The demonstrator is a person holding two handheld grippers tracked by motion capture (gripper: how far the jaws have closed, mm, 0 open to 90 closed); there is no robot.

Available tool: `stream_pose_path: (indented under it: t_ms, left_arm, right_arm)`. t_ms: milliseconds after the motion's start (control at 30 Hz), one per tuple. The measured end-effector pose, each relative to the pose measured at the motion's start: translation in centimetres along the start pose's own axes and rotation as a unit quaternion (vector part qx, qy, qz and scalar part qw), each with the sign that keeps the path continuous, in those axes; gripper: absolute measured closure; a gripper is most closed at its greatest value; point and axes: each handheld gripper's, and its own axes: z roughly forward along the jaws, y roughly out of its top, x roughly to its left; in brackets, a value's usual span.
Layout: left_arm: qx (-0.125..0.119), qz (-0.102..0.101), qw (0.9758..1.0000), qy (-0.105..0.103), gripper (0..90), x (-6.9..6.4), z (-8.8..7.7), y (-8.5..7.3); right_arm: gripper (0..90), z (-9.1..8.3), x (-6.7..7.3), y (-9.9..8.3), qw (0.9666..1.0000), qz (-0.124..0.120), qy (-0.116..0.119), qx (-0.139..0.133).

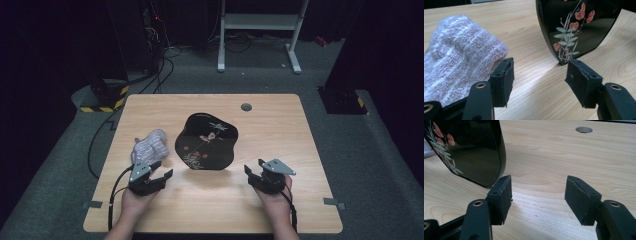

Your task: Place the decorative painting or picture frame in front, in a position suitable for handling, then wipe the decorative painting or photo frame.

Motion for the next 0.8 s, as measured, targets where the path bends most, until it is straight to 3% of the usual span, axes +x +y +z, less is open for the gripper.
stream_pose_path:
  t_ms: [200,400,800]
  left_arm:
    - [-0.014,-0.009,0.9999,-0.001,39.6,0.0,-0.5,0.3]
    - [-0.002,-0.001,1.0,-0.006,39.5,-0.4,-0.1,0.1]
    - [-0.008,0.003,0.9998,-0.018,39.7,-1.1,0.2,0.7]
  right_arm:
    - [38.3,0.2,0.6,-0.1,0.9999,-0.009,0.004,0.003]
    - [38.1,0.3,0.9,0.1,0.9998,-0.014,0.011,0.005]
    - [37.4,-0.3,1.0,-0.4,0.9996,-0.021,0.016,0.008]
